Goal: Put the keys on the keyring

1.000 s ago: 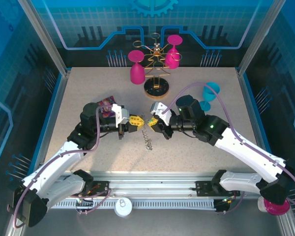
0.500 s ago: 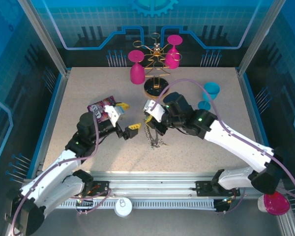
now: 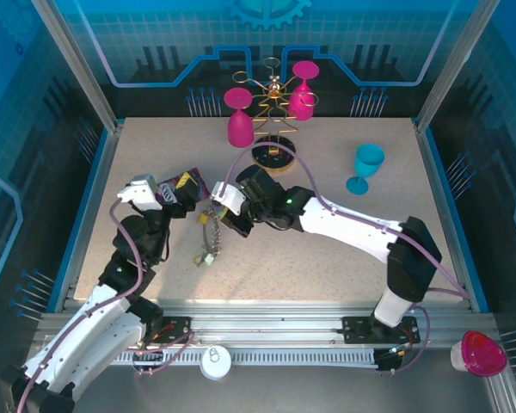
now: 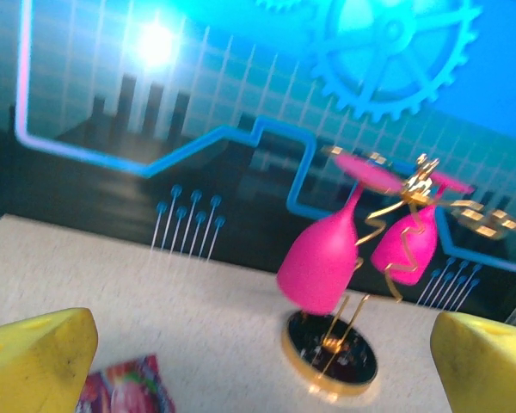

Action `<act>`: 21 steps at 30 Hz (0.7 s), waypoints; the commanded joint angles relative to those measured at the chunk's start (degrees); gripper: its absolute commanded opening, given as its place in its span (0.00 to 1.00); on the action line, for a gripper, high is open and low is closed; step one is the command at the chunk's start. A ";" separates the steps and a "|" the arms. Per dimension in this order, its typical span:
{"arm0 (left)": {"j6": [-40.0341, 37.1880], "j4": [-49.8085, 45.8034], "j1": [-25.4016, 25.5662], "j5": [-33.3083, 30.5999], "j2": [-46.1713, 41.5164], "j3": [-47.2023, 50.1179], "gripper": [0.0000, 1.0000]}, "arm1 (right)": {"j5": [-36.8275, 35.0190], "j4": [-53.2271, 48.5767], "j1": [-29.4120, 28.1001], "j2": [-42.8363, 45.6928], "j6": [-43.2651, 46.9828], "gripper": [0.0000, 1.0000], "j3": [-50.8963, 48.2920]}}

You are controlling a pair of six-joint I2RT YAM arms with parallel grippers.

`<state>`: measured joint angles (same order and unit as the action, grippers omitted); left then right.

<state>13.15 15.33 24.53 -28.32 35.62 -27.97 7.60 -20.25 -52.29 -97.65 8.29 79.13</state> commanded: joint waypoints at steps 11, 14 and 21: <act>5.11 -10.18 -2.14 -5.51 6.23 1.12 0.99 | -12.79 -13.12 10.34 0.02 15.08 0.15 -9.42; 4.59 -11.38 -3.32 -5.67 8.71 0.44 0.99 | -19.66 -12.70 11.04 1.45 16.50 0.34 -13.13; -3.39 -9.42 -5.47 -4.94 16.21 -2.51 0.99 | -25.22 -10.47 16.77 9.72 14.48 0.53 -20.62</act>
<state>14.72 5.56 20.10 -32.36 50.28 -27.22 -13.93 -31.00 -38.35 -93.30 23.49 60.23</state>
